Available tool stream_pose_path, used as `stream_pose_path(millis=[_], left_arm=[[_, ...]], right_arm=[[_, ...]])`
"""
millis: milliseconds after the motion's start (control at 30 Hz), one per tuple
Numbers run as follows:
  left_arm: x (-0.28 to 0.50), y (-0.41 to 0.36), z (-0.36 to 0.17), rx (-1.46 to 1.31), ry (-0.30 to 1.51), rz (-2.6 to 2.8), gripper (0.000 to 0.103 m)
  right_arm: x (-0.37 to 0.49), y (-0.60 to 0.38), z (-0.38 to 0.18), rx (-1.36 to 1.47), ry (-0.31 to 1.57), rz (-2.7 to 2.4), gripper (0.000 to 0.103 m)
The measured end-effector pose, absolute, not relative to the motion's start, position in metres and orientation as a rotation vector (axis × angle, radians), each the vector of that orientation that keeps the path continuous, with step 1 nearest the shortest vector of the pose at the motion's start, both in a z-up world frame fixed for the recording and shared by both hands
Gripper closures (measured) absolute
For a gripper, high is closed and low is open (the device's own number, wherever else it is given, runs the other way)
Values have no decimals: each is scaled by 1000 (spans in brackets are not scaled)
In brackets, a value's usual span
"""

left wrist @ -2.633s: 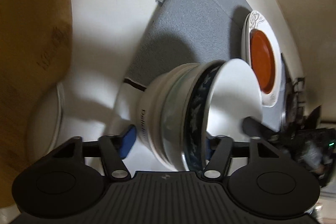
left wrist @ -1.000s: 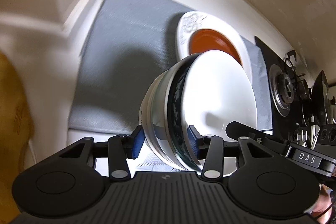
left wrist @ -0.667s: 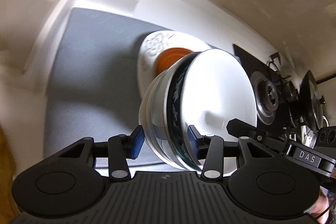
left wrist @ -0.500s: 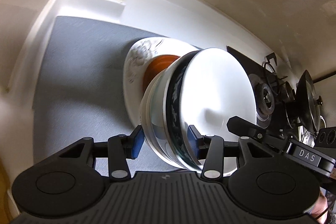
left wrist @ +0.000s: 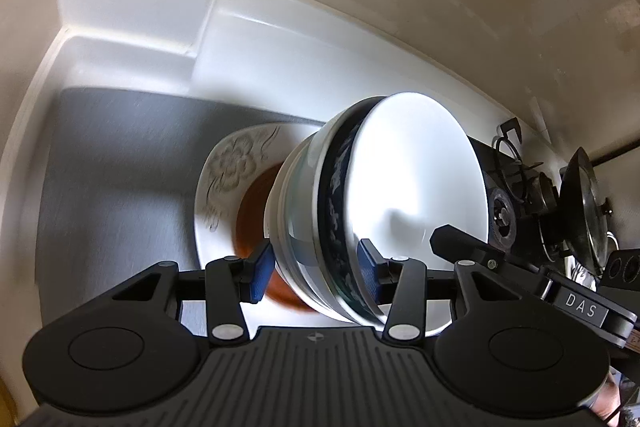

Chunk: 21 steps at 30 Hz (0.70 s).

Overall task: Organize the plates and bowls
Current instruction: 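Lower the bowl stack onto the terracotta plate and open both grippers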

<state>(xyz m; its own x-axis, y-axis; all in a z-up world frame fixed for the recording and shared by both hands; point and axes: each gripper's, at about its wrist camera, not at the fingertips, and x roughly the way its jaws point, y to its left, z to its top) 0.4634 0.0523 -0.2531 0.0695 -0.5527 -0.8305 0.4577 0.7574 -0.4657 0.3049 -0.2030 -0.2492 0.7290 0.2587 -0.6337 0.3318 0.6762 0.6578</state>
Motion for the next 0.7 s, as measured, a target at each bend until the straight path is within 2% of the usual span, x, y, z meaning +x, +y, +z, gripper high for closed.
stream_pose_path(millis=[400, 700], left_arm=[[476, 25, -295, -42, 1341, -738, 55], [479, 24, -316, -66, 1319, -727, 56]], right_arm=[[313, -215, -301, 888, 832, -99, 61], [319, -210, -318, 834, 859, -102, 61]])
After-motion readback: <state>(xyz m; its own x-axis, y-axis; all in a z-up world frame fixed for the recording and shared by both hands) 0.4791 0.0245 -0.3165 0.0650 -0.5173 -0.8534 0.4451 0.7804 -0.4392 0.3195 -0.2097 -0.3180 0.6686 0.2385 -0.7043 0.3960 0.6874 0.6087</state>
